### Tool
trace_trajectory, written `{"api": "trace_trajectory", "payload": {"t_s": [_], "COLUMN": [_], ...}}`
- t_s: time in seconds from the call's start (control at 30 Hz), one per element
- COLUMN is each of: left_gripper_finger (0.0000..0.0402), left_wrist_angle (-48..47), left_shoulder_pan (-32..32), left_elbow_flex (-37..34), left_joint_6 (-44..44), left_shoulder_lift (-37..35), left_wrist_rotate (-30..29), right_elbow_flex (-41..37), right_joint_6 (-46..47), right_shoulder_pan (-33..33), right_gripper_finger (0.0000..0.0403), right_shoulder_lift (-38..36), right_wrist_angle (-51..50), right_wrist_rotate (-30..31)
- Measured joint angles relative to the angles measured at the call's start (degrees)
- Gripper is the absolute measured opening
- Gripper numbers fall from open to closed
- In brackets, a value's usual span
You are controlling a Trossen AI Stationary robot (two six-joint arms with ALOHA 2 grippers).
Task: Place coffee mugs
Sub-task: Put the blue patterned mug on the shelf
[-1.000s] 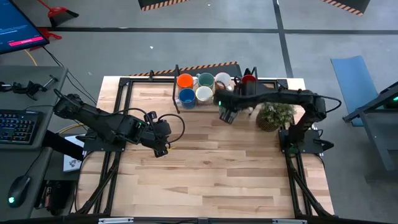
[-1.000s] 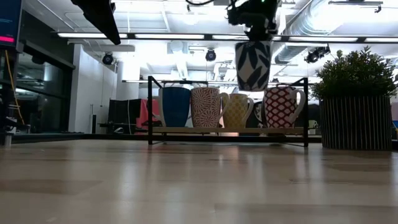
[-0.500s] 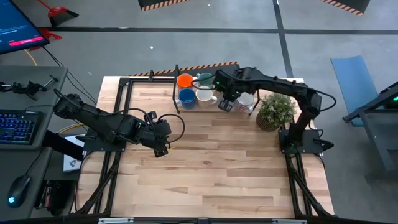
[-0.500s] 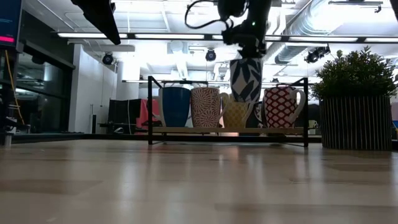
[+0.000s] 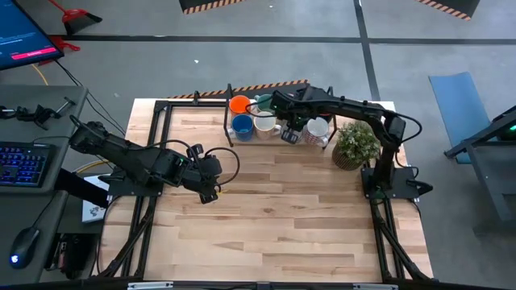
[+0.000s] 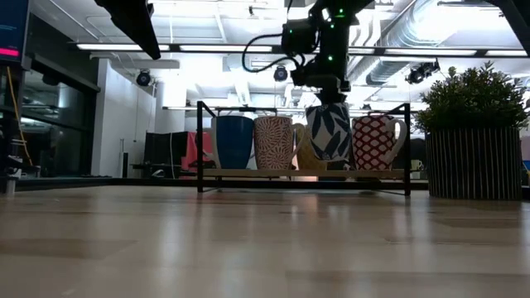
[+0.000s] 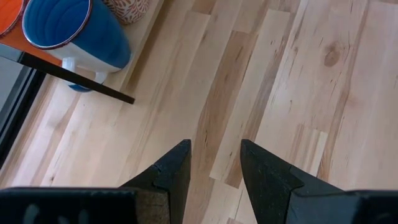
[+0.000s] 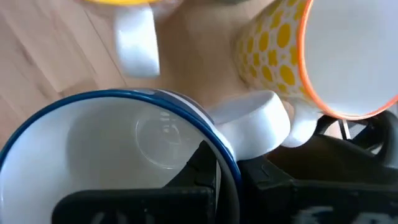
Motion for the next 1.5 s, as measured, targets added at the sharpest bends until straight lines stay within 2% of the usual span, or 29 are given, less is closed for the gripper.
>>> {"api": "trace_trajectory", "payload": {"t_s": [1.5], "left_gripper_finger": [0.0129], "left_wrist_angle": [0.14], "left_shoulder_pan": [-0.01], "left_elbow_flex": [0.02], "left_joint_6": [-4.07], "left_shoulder_lift": [0.0], "left_wrist_rotate": [0.01], "right_elbow_flex": [-0.01], "right_joint_6": [-2.71], "right_shoulder_pan": [-3.66], "right_gripper_finger": [0.0007], "right_shoulder_lift": [2.97], "right_wrist_angle": [1.66], "right_wrist_rotate": [-1.25]}}
